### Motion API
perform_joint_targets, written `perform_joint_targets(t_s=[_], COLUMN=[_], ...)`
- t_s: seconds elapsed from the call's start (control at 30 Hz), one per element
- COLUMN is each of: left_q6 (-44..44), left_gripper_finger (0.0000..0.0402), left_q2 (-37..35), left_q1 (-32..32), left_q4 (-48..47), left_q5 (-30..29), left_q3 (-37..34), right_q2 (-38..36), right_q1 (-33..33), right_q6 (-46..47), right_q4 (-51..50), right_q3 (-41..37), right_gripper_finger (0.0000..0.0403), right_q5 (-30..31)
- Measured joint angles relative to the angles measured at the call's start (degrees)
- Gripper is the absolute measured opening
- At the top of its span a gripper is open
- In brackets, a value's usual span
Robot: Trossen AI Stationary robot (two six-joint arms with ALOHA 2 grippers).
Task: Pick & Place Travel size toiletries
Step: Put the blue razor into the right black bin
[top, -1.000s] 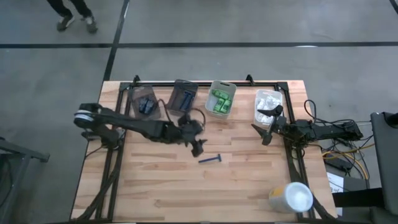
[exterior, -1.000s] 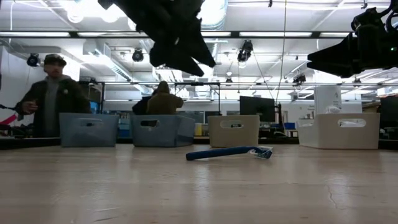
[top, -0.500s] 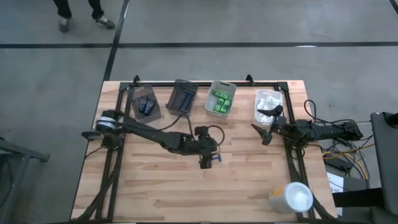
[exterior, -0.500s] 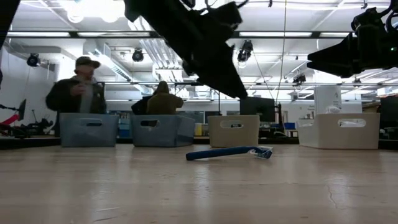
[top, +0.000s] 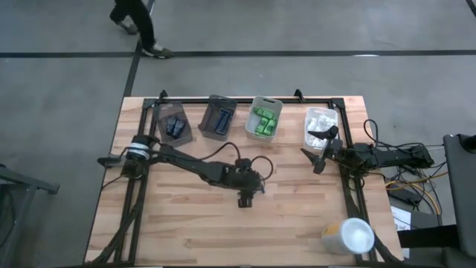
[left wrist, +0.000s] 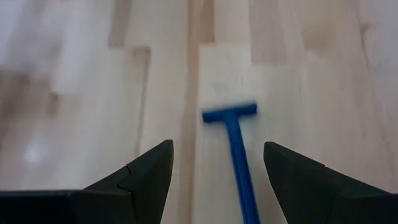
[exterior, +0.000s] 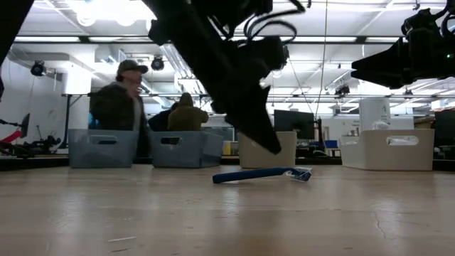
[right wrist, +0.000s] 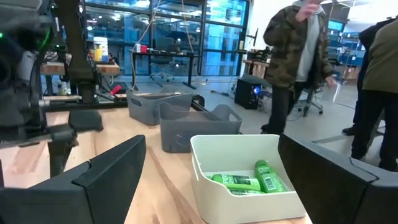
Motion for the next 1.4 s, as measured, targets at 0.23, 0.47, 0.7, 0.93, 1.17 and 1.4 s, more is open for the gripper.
perform_joint_targets(t_s=[0.23, 0.47, 0.7, 0.93, 1.17, 1.4], left_q6=[-1.19, -2.40, -6.41, -8.12, -8.35, -9.46], left_gripper_finger=[0.0255, 0.0250, 0.0178, 0.0076, 0.0031, 0.0038], left_q2=[1.75, 2.13, 2.04, 1.96, 1.79, -0.20], left_q1=[-0.13, -0.11, -0.17, -0.15, -0.15, 1.83], left_q4=[-0.29, 0.05, 0.29, -0.22, -0.97, -1.48], left_q5=[1.27, 1.24, 2.00, 3.85, 4.08, 4.22], left_q3=[-1.87, -3.52, -4.81, -5.05, -4.21, -3.51], right_q2=[-0.02, 0.00, -0.01, -0.01, -0.02, 0.00], right_q1=[0.00, -0.01, -0.02, -0.01, -0.02, -0.02], right_q6=[0.08, -0.03, 0.00, 0.08, -0.05, 0.05], right_q4=[0.00, 0.00, 0.00, 0.00, 0.01, -0.01], right_q3=[0.00, 0.01, 0.00, 0.00, 0.00, 0.00], right_gripper_finger=[0.0363, 0.0364, 0.0364, 0.0364, 0.0363, 0.0364], right_q5=[0.00, 0.00, 0.00, 0.00, 0.00, 0.00])
